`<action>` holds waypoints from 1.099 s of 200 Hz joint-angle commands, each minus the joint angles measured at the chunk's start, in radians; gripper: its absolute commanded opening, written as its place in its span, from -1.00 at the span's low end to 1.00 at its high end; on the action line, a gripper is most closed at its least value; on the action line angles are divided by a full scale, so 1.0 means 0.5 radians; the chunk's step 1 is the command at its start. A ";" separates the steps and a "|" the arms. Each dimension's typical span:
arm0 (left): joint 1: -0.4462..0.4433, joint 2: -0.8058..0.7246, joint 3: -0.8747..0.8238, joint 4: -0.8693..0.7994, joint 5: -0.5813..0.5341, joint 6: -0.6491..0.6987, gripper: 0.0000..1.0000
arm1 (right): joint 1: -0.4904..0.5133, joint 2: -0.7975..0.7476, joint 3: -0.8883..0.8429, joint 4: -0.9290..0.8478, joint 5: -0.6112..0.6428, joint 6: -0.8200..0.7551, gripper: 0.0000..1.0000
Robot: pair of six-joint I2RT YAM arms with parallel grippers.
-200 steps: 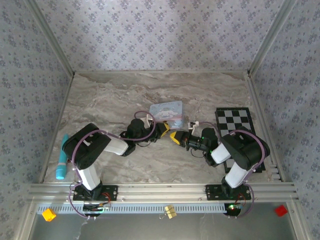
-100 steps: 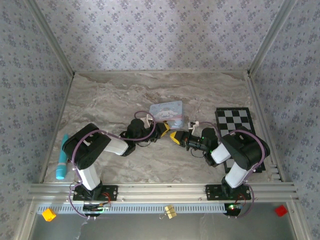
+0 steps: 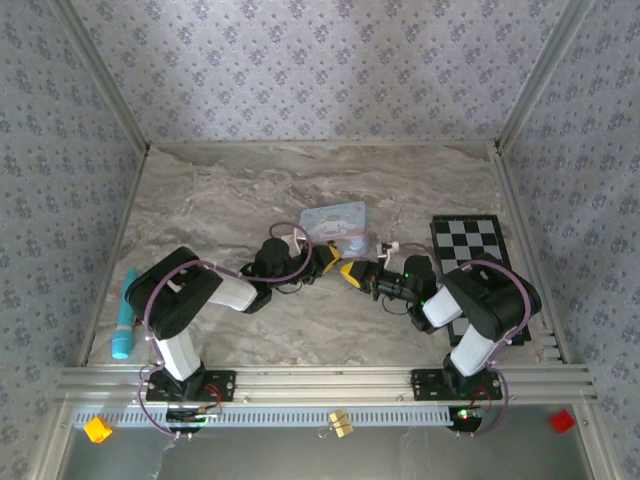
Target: Unlock a padlock with a key
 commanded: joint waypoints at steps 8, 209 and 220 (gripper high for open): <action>-0.068 -0.032 0.026 0.190 0.099 -0.011 -1.00 | -0.057 -0.024 0.050 0.019 0.130 0.047 -1.00; -0.140 -0.007 0.105 0.137 0.120 0.008 -1.00 | -0.214 -0.041 0.191 0.019 0.017 0.123 -1.00; -0.141 -0.019 0.108 0.107 0.129 0.022 -1.00 | -0.255 -0.042 0.185 0.018 -0.006 0.121 -1.00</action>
